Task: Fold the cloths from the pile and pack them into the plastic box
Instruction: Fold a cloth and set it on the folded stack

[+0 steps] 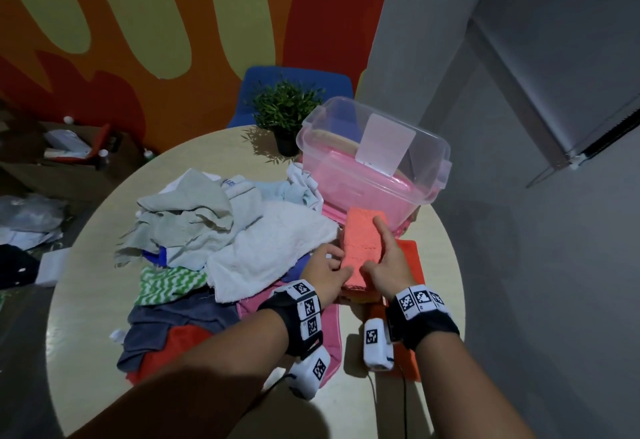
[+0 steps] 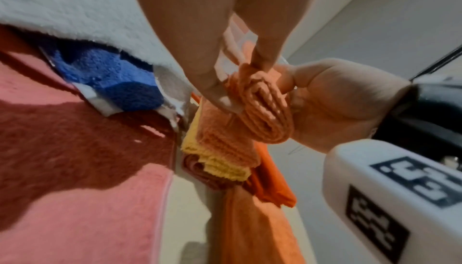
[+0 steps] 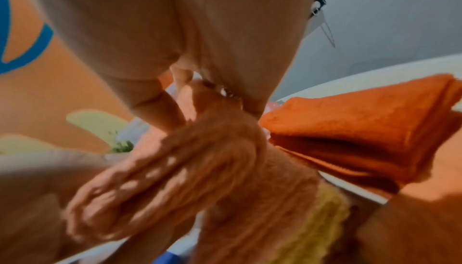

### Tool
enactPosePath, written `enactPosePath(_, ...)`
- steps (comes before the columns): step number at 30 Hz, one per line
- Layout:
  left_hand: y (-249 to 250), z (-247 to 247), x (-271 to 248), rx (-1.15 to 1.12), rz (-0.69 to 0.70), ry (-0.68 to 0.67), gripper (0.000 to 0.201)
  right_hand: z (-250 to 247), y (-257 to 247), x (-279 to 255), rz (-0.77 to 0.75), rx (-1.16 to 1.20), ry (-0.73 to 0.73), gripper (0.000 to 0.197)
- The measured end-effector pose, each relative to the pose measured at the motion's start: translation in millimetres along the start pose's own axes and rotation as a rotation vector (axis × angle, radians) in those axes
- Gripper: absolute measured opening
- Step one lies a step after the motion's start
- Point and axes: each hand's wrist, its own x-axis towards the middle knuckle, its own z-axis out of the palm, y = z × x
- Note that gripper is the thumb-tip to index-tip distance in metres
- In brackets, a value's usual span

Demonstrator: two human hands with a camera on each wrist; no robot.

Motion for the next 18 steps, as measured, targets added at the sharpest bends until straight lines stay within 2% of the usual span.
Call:
enactPosePath(3, -12, 2, 7, 0.144, -0.038, -0.011, 0.020, 6, 7, 11, 0.084, -0.561, 0.075, 0.069)
enactPosePath(4, -16, 3, 8, 0.162, -0.038, -0.008, 0.019, 8, 7, 10, 0.049, -0.697, 0.122, 0.062)
enactPosePath(6, -15, 6, 7, 0.162, -0.040, -0.017, 0.015, 15, 3, 10, -0.115, -0.850, 0.164, 0.054)
enactPosePath(8, -15, 9, 10, 0.184, -0.020, -0.044, 0.012, 25, -1, 15, -0.245, -0.945, 0.101, 0.054)
enactPosePath(9, -15, 10, 11, 0.249, 0.006, -0.064, 0.012, 30, 0, 20, -0.256, -0.979, 0.050, 0.057)
enactPosePath(11, -16, 8, 12, 0.353, 0.048, -0.083, 0.014, 38, 7, 32, -0.203, -1.021, -0.027, 0.065)
enactPosePath(14, -25, -2, 8, 0.381, 0.082, -0.075, 0.020, 42, 25, 49, -0.138, -1.058, -0.098, 0.073)
enactPosePath(18, -46, -25, 2, 0.399, 0.075, -0.136, 0.020, 53, 38, 53, -0.137, -1.054, -0.128, 0.086)
